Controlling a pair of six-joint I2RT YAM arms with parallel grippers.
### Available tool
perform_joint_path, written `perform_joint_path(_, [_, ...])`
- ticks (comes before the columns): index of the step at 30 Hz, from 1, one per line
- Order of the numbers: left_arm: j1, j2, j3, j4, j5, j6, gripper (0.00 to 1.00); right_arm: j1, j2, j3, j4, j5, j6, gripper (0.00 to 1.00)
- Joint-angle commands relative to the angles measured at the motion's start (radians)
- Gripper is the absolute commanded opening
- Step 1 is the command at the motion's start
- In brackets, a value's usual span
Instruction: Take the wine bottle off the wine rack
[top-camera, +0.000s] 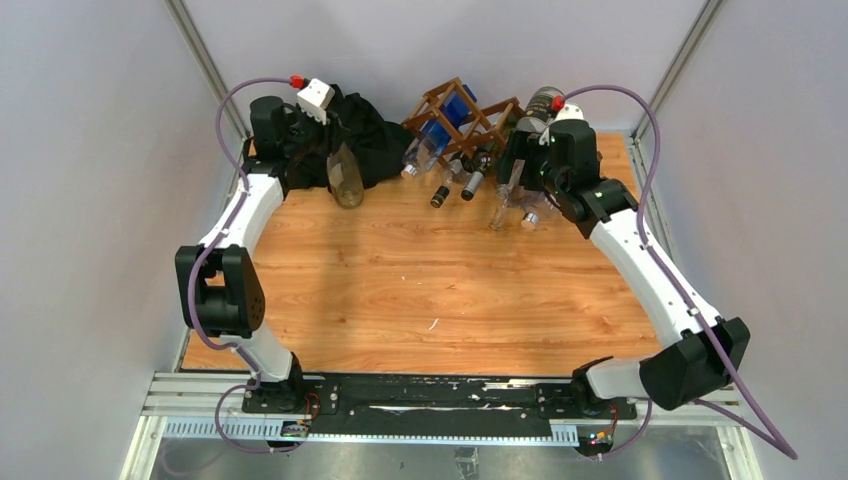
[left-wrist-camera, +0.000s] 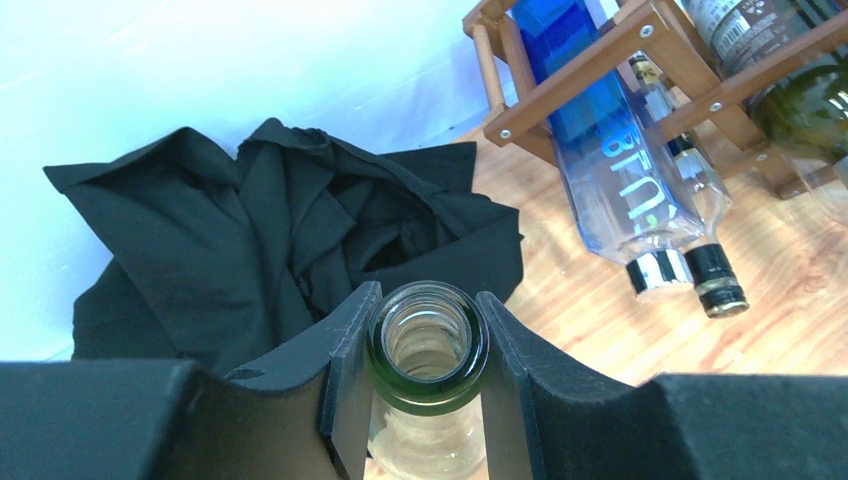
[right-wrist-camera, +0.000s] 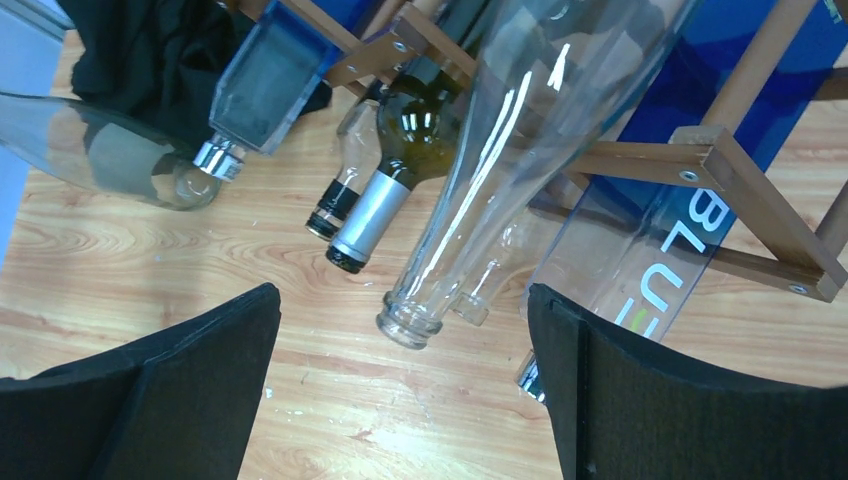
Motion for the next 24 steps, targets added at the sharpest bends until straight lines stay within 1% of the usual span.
perform_joint_path(1, [0.009,0.020,0.046,0.121,-0.033,0.032,0.00,-0.037,0.047,0.029,-0.053,0.017,0.050,0.97])
perform_joint_path(3, [0.009,0.009,0.027,0.121,-0.028,0.025,0.00,-0.042,0.075,0.035,-0.053,0.013,0.067,0.96])
perform_joint_path(4, [0.009,-0.002,0.014,0.121,-0.022,0.025,0.03,-0.043,0.091,0.040,-0.053,0.012,0.077,0.96])
perform_joint_path(6, [0.009,-0.025,-0.021,0.121,-0.012,0.027,0.17,-0.044,0.124,0.046,-0.053,0.010,0.097,0.96])
perform_joint_path(8, [0.009,-0.049,-0.048,0.107,0.002,0.038,0.26,-0.045,0.158,0.055,-0.049,0.003,0.117,0.96])
perform_joint_path(9, [0.009,-0.059,-0.057,0.095,0.008,0.040,0.33,-0.045,0.177,0.062,-0.047,0.000,0.128,0.96])
perform_joint_path(10, [0.009,-0.068,-0.064,0.085,0.012,0.041,0.38,-0.045,0.195,0.067,-0.045,-0.001,0.135,0.96])
perform_joint_path(11, [0.009,-0.076,-0.069,0.074,0.015,0.041,0.43,-0.045,0.213,0.075,-0.042,-0.001,0.139,0.96])
perform_joint_path(14, [0.009,-0.094,-0.075,0.040,0.023,0.037,0.61,-0.045,0.264,0.097,-0.029,0.012,0.153,0.94])
perform_joint_path(17, [0.009,-0.095,-0.051,-0.021,0.023,0.036,0.76,-0.045,0.298,0.117,-0.012,0.022,0.163,0.92])
perform_joint_path(19, [0.009,-0.093,-0.027,-0.065,0.014,0.036,0.93,-0.045,0.314,0.119,0.004,0.027,0.173,0.89])
perform_joint_path(20, [0.009,-0.095,-0.017,-0.091,0.013,0.037,0.99,-0.045,0.319,0.119,0.011,0.029,0.178,0.86])
perform_joint_path(24, [0.009,-0.125,0.006,-0.146,0.012,0.040,1.00,-0.045,0.332,0.113,0.041,0.044,0.196,0.78])
